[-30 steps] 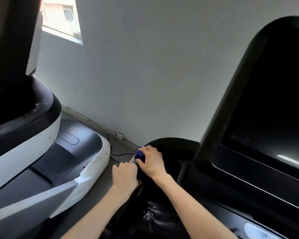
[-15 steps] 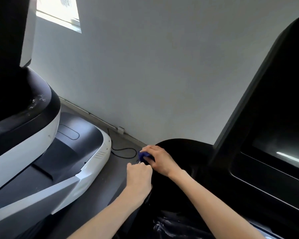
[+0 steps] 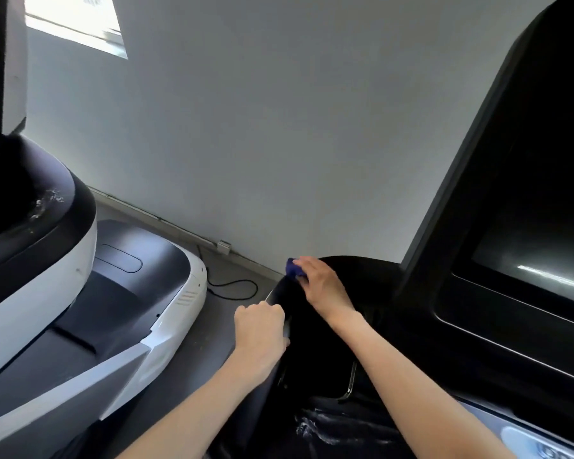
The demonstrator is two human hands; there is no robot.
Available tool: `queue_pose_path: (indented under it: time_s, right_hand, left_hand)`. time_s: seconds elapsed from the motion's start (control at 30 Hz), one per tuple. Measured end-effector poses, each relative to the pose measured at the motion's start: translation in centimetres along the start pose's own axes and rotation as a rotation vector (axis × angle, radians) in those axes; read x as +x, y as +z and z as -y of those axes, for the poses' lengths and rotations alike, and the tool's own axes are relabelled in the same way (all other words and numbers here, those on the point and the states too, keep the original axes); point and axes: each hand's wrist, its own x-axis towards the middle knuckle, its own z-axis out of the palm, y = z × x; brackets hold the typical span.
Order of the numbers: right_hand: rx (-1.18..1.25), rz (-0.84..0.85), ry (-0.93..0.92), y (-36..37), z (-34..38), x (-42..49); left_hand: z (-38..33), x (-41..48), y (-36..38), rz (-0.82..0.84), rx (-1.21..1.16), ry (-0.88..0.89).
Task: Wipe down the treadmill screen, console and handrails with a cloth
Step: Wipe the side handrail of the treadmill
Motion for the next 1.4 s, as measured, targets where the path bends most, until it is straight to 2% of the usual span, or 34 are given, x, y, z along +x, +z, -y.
queue_pose_path:
  time_s: [0.07,0.17,0.23,0.33,0.37,0.4,0.5,0.53,0.57,0.7,0.87,0.93,1.0,1.07,1.1,1.13,1.2,1.3,1.33,1.4]
  right_hand:
    - [-0.152,-0.137,0.262,-1.5,-2.8,0.2]
    - [-0.253,-0.226,0.642,-2.7,-3.9,1.3]
    - [-0.262,-0.228,0.677,-2.1,-2.0,1.3]
    - [-0.219,-0.209,0.343,-0.5,-0.7,-1.3]
    - [-0.219,-0.222,0.292,-0.5,-1.4,-2.2]
    - [-0.223,-0.239,0.317,-1.2,-2.3,-2.3]
    - [-0.283,-0.249,0.676,-3.2,-4.2,0.3]
    - [-0.288,-0.202,0.721,-3.4,-4.3,1.7]
    - [-0.266,-0.107,0.683,-3.3,-3.9,3.1]
    - [-0.171,0.241,0.224,-1.3,0.4,5.1]
    - [-0.161,0.544,-0.308,0.7,5.9,2.6]
    - [-0.158,0.615,-0.381,0.8,6.2,2.7]
    - [-0.150,0.537,-0.195,0.7,4.3,4.4]
    - [-0.213,0.321,0.078,-0.1,1.2,5.6]
    - [-0.259,0.226,0.142,-0.3,0.3,5.4]
    - [-0.276,0.152,0.129,-0.1,0.1,4.6]
    - [-0.150,0.083,-0.037,0.7,2.0,1.8]
    - [0.081,0.218,-0.319,1.4,4.9,-2.4]
    - [0.088,0.258,-0.345,1.3,4.8,-2.6]
    - [0.053,0.148,-0.288,1.0,3.1,-1.5]
  left_hand:
    - [0.0,-0.1,0.0,-0.006,0.001,0.013]
    - [0.2,0.0,0.0,-0.004,-0.015,0.014]
    - [0.2,0.0,0.1,-0.004,-0.009,0.012]
    - [0.4,0.0,0.1,0.002,-0.005,0.015]
    - [0.5,0.0,0.1,0.002,-0.011,0.015]
    - [0.5,-0.1,0.1,-0.002,-0.023,0.013]
    - [0.8,-0.3,0.5,-0.023,-0.067,-0.015]
    - [0.8,-0.4,0.7,-0.035,-0.082,-0.030]
    - [0.9,-0.5,0.9,-0.044,-0.095,-0.044]
    - [1.8,-0.4,1.3,-0.046,-0.186,-0.097]
    - [4.0,-0.1,3.2,-0.007,-0.373,-0.184]
    - [4.5,0.0,3.9,0.016,-0.474,-0.194]
    - [5.1,-0.2,4.4,0.031,-0.626,-0.211]
    - [6.0,-0.4,4.8,0.022,-0.678,-0.247]
    - [6.5,-0.5,4.9,0.035,-0.659,-0.259]
    - [6.8,-0.6,5.0,0.067,-0.647,-0.265]
    - [7.0,-0.7,4.7,0.150,-0.660,-0.266]
    - [6.8,-0.6,4.1,0.216,-0.640,-0.234]
    - [6.9,-0.7,4.2,0.221,-0.642,-0.223]
    - [7.3,-1.2,4.5,0.214,-0.714,-0.221]
